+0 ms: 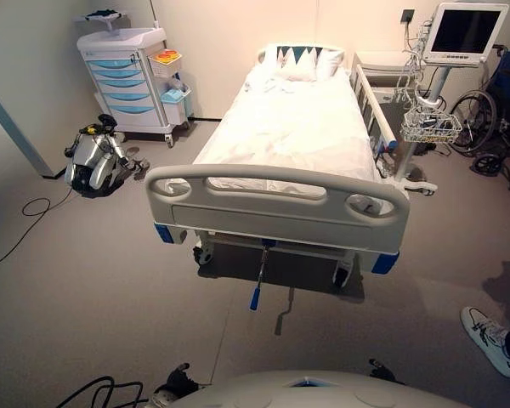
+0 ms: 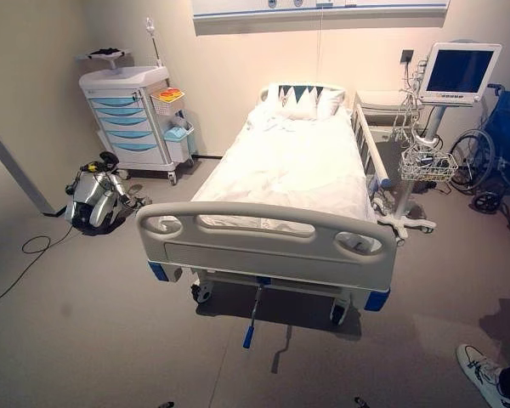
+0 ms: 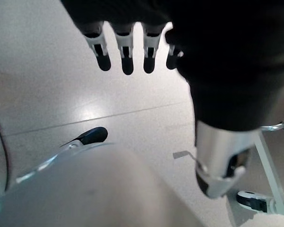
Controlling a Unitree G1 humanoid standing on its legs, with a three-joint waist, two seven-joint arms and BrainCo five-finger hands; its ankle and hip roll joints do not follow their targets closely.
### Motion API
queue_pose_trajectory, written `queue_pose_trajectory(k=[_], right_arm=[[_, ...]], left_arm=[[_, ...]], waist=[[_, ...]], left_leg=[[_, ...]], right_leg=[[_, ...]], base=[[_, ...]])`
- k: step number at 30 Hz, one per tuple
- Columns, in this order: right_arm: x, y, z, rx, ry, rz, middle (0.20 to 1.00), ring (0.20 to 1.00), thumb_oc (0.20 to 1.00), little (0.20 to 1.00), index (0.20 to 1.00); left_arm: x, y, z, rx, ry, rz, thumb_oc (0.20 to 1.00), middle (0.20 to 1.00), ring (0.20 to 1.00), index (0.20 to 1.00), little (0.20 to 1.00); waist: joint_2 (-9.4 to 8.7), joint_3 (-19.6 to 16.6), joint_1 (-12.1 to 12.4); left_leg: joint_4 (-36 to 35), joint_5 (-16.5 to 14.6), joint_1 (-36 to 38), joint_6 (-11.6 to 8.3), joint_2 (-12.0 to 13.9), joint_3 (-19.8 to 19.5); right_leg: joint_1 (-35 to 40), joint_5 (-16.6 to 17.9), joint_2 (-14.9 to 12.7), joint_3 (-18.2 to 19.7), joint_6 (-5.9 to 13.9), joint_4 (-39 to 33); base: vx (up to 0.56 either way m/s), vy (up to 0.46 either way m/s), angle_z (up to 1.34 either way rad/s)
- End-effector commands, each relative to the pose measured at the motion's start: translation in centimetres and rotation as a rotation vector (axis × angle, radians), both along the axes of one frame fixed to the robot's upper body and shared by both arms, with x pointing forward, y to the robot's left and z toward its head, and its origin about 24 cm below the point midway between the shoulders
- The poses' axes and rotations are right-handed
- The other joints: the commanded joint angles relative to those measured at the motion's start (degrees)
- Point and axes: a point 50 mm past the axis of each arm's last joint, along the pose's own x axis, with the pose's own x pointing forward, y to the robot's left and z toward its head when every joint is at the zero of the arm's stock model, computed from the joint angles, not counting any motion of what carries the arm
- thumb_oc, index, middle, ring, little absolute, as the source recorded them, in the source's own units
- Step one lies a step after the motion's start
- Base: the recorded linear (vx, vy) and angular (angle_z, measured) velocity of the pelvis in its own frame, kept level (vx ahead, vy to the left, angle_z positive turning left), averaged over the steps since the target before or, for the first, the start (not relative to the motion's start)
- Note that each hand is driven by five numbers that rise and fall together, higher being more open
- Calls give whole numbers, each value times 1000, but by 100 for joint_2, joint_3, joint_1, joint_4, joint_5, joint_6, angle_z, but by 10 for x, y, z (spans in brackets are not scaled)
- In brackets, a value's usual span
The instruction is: Raise the hospital bed
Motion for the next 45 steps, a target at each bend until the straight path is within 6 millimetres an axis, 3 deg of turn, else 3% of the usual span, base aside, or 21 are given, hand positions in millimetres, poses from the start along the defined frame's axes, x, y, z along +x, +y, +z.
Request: queue_pose_trajectory(k=[1,18,22,23,26,31,33,34,36,42,44,45], right_arm=[[22,9,1,16,-23,1,1000,1000,1000,1000,1000],[20,9,1,24,-18,-6,1000,1000,1000,1000,1000],[19,10,0,31,-17,-15,1000,1000,1000,1000,1000],[18,10,0,38,-19,-30,1000,1000,1000,1000,1000],[20,10,0,49,-31,-45,1000,1000,1000,1000,1000],[18,10,0,56,-30,-59,1000,1000,1000,1000,1000],[18,10,0,58,-32,-64,1000,1000,1000,1000,1000],[19,5,2,47,-47,-75,1000,1000,1000,1000,1000],[21,2,3,42,-60,-83,1000,1000,1000,1000,1000],[22,-1,4,41,-95,-97,1000,1000,1000,1000,1000],[10,-2,3,26,-98,-86,1000,1000,1000,1000,1000],[8,0,2,33,-88,-93,1000,1000,1000,1000,1000]], left_arm=[[30,2,5,15,-51,-45,1000,1000,1000,1000,1000],[26,3,4,4,-42,-28,1000,1000,1000,1000,1000],[32,-5,5,-66,-86,73,1000,1000,1000,1000,1000],[46,-9,9,-122,-162,180,1000,1000,1000,1000,1000],[64,-15,15,-190,-246,226,1000,1000,1000,1000,1000],[60,-15,14,-236,-242,285,1000,1000,1000,1000,1000],[63,-11,15,-214,-264,300,1000,1000,1000,1000,1000],[59,18,19,-195,-302,419,1000,1000,1000,1000,1000],[56,26,21,-183,-326,471,1000,1000,1000,1000,1000],[63,25,31,-269,-460,480,1000,1000,1000,1000,1000],[65,28,39,-225,-543,424,1000,1000,1000,1000,1000],[59,26,34,-233,-506,425,1000,1000,1000,1000,1000]], waist=[[-366,296,118],[-382,309,141],[-394,308,154],[-410,309,161],[-423,325,149],[-436,336,162],[-440,340,175],[-430,329,195],[-432,343,225],[-431,401,309],[-439,426,334],[-437,426,337]], left_leg=[[44,-308,227,570,-609,9],[44,-311,240,571,-604,-8],[48,-311,235,573,-610,-24],[50,-309,233,571,-609,-46],[55,-309,240,566,-598,-64],[65,-313,246,563,-597,-69],[68,-315,249,560,-599,-79],[68,-313,250,552,-592,-85],[75,-317,250,549,-598,-106],[100,-294,182,548,-614,-196],[111,-283,162,543,-616,-205],[110,-275,158,541,-613,-199]], right_leg=[[378,-336,-212,-2,390,180],[403,-343,-203,11,381,166],[403,-350,-200,5,380,171],[413,-353,-199,-19,379,163],[432,-351,-197,-31,375,152],[456,-354,-188,-36,375,138],[467,-364,-185,-41,373,140],[473,-366,-188,-48,377,140],[490,-362,-198,-67,378,138],[476,-354,-222,-154,375,140],[472,-349,-229,-169,387,130],[467,-340,-233,-169,394,130]], base=[[0,0,0],[0,0,0],[0,0,0],[0,0,0],[6,-8,2],[2,-2,1],[0,0,0],[0,0,0],[-10,9,2],[-30,14,11],[-35,11,6],[-20,8,3]])
